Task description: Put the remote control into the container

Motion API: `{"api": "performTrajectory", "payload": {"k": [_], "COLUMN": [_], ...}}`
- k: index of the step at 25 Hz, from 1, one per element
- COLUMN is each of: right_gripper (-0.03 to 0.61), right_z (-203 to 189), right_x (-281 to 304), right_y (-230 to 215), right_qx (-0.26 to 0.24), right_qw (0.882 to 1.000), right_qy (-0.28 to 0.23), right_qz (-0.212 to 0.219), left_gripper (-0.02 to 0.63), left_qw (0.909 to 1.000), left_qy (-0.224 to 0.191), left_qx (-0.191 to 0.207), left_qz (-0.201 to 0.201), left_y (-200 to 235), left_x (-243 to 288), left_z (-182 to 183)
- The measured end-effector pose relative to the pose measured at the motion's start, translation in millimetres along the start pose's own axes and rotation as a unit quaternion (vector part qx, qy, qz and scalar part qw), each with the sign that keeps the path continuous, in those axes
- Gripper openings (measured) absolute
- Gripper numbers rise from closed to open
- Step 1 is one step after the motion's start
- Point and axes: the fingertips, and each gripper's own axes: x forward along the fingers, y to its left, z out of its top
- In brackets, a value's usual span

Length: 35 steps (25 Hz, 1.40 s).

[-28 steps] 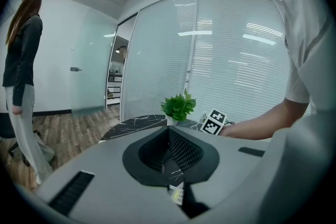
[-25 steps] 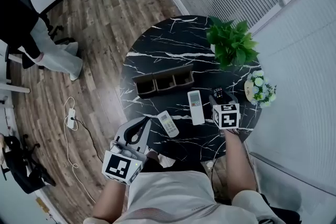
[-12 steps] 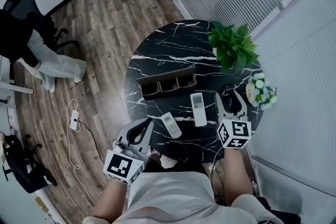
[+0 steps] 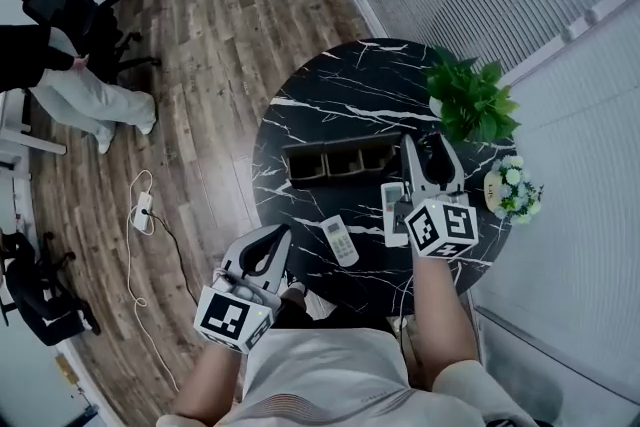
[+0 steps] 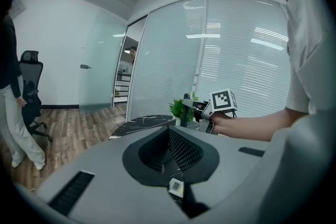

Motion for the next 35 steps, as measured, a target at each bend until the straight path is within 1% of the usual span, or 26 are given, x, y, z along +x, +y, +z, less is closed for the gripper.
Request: {"api": "performTrajectory", "payload": {"k": [4, 6, 12, 17, 21, 27, 31, 33, 35], "right_gripper": [0.229, 0.227, 0.229, 0.229, 0.227, 0.229, 0.229, 0.229, 0.229], "right_z": [-14.3, -24.2, -56.7, -84.2, -99.2, -107.5, -107.8, -100.8, -85.6], "right_x": [23.2, 31.5, 39.6, 37.2, 34.9, 32.4, 33.7, 30.8, 24.9], "right_y": [-1.5, -5.0, -1.1, 0.0, 3.6, 6.7, 9.8, 12.4, 16.3], "right_qx": [0.032, 0.034, -0.017, -0.039, -0.057, -0.078, -0.102, -0.112, -0.115], "right_qw": [0.999, 0.999, 0.998, 0.995, 0.992, 0.989, 0.986, 0.985, 0.987], "right_qy": [-0.005, 0.0, 0.047, 0.087, 0.11, 0.121, 0.131, 0.128, 0.114], "right_qz": [-0.011, -0.02, -0.027, -0.034, -0.031, -0.027, -0.025, -0.02, -0.014], "left_gripper": [0.009, 0.009, 0.009, 0.009, 0.009, 0.009, 0.009, 0.009, 0.009], "left_qw": [0.9999, 0.9998, 0.9994, 0.9994, 0.9992, 0.9993, 0.9993, 0.9993, 0.9993], "left_qy": [0.003, 0.002, 0.004, 0.004, 0.005, 0.005, 0.002, 0.0, -0.001], "left_qx": [-0.01, -0.019, -0.031, -0.034, -0.039, -0.037, -0.037, -0.037, -0.038], "left_qz": [0.009, 0.01, 0.01, 0.007, 0.003, 0.003, 0.002, 0.002, 0.002], "left_y": [14.9, 20.6, 31.1, 33.2, 31.5, 27.6, 23.6, 20.9, 18.5], "left_x": [-2.3, -2.1, -1.1, 0.9, 0.6, -2.1, -6.1, -8.9, -11.8], "left_z": [-3.1, -4.6, -6.4, -6.9, -9.9, -9.7, -9.0, -9.4, -8.3]}}
